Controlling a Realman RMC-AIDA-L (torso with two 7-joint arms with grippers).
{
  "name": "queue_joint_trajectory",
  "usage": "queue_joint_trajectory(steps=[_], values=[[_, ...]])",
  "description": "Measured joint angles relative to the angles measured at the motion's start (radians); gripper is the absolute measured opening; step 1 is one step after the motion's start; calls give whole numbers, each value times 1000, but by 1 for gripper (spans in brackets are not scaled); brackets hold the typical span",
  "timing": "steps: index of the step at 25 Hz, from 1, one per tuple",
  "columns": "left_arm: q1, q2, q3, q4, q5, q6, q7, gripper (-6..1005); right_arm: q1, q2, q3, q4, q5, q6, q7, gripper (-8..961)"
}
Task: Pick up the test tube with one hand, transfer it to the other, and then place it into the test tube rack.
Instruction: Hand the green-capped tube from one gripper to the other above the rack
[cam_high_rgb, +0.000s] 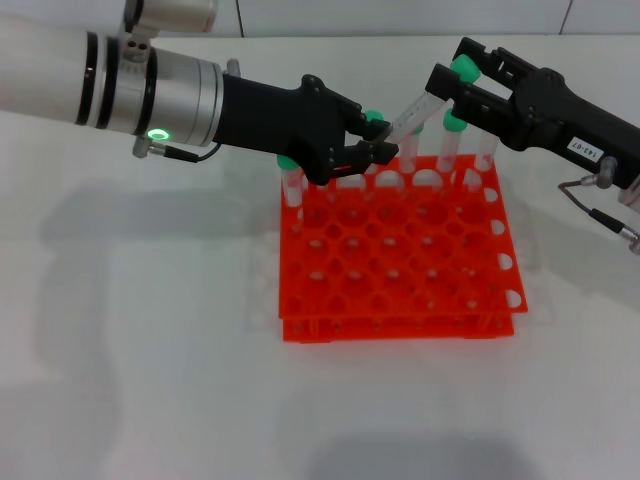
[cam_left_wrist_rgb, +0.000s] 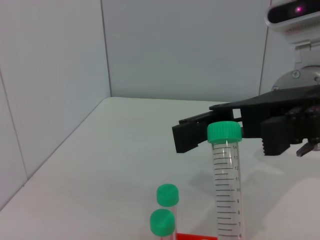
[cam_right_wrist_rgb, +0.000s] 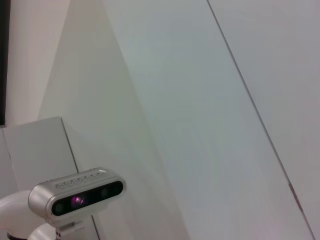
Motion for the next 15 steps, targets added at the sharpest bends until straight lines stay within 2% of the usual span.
queue_joint_trajectory(steps=[15], values=[[-2,-9,5,-1,0,-11,1,225,2,0,0,3,1,0,-6,691]])
